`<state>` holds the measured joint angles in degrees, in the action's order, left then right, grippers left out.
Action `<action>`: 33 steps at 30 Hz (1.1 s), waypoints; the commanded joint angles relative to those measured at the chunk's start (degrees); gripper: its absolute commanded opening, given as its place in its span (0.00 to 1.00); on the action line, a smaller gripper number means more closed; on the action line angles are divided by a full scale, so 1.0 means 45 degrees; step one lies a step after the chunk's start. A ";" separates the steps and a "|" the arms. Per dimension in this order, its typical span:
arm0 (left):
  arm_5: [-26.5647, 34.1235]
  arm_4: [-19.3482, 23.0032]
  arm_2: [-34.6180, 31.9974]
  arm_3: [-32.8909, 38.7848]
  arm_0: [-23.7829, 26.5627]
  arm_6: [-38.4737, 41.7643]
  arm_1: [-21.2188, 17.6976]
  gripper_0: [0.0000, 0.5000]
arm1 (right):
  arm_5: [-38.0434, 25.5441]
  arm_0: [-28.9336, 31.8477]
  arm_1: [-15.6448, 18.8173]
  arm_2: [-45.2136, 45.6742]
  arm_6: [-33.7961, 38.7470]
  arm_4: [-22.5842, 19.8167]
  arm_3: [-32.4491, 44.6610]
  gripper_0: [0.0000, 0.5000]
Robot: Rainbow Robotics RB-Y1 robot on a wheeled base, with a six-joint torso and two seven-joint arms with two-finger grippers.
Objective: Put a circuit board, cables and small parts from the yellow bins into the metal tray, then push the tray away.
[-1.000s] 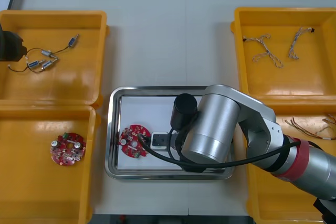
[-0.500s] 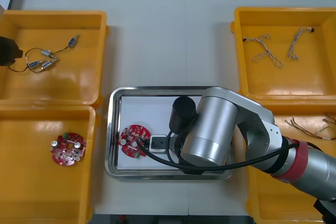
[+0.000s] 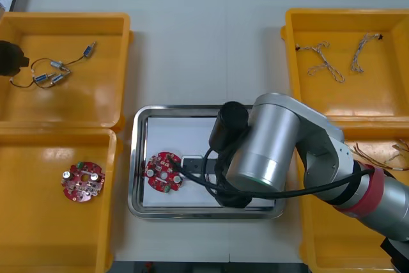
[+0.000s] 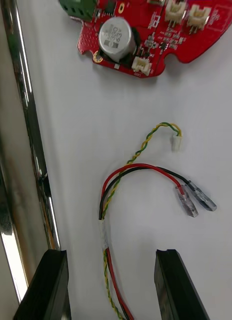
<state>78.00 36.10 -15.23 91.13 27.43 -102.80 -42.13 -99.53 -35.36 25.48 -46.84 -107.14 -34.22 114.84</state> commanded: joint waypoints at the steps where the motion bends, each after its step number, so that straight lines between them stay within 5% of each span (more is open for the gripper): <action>1: -0.0205 0.0143 0.0240 -0.0954 0.1482 -0.2547 0.0182 1.00 | -0.0403 0.0025 -0.0194 0.1562 0.0136 -0.0754 0.0495 1.00; 10: -0.0498 -0.0170 0.0768 -0.1364 0.1892 -0.3465 0.0494 1.00 | -0.2328 -0.0365 -0.0194 0.3749 0.0234 -0.0949 0.0787 1.00; 21: -0.0479 0.0494 0.0494 -0.2829 0.2478 -0.6063 0.0475 1.00 | -0.2328 -0.0346 -0.0077 0.6991 0.0234 -0.1418 0.1725 1.00; 33: -0.0361 0.0514 0.0787 -0.3611 0.2615 -0.7879 0.0202 1.00 | -0.2328 0.0338 0.0724 1.0155 0.0390 -0.3273 0.1803 1.00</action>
<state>76.31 37.84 -12.43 74.87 36.75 -133.62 -40.24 -109.83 -34.99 26.05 -5.42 -107.04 -47.79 120.80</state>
